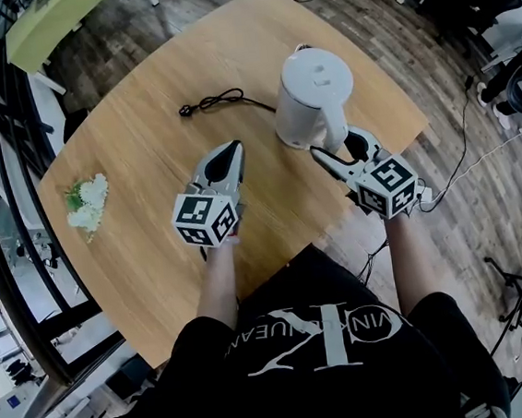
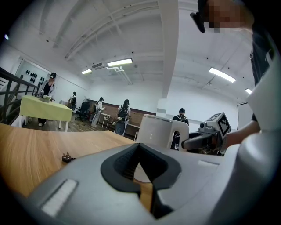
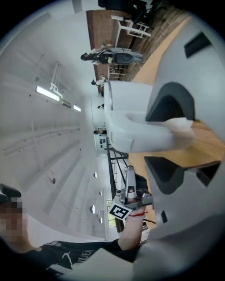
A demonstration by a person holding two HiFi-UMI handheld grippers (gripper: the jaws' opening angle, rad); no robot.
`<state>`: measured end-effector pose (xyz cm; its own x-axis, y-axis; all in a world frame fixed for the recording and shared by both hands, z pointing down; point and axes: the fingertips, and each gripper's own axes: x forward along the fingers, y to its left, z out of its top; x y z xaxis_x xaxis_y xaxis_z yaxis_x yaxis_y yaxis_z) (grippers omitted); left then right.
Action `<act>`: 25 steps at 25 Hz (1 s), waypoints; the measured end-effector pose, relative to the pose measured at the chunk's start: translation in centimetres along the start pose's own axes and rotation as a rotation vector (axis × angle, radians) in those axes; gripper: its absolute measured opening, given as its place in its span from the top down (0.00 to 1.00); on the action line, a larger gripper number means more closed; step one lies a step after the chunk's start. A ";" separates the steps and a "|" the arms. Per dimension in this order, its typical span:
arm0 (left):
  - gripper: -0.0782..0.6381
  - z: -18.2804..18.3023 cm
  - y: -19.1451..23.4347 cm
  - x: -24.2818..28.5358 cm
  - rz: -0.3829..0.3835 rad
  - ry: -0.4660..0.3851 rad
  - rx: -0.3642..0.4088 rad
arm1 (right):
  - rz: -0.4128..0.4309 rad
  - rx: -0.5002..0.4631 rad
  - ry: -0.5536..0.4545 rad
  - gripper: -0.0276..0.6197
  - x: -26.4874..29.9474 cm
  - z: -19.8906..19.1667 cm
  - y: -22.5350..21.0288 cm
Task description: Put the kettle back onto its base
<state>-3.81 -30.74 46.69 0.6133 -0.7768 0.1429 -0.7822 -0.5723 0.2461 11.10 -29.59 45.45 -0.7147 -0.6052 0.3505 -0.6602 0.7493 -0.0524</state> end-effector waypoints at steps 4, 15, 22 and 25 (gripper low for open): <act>0.88 -0.2 -0.2 -0.6 0.000 0.002 0.000 | -0.057 0.049 -0.027 0.60 -0.8 -0.4 -0.5; 0.88 -0.2 -1.0 -2.1 -0.004 -0.007 0.007 | -0.122 0.080 -0.062 0.60 -2.9 -0.4 0.0; 0.88 -0.1 -1.9 -2.8 -0.013 -0.010 0.015 | -0.157 0.080 -0.055 0.60 -4.0 -0.8 0.4; 0.88 -0.1 -1.8 -3.4 -0.009 -0.013 0.014 | -0.167 0.074 -0.055 0.63 -4.3 -0.9 0.8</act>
<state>-4.43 -27.02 45.89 0.6192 -0.7747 0.1281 -0.7780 -0.5832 0.2335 13.82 -26.13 44.78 -0.6036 -0.7351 0.3086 -0.7847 0.6163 -0.0668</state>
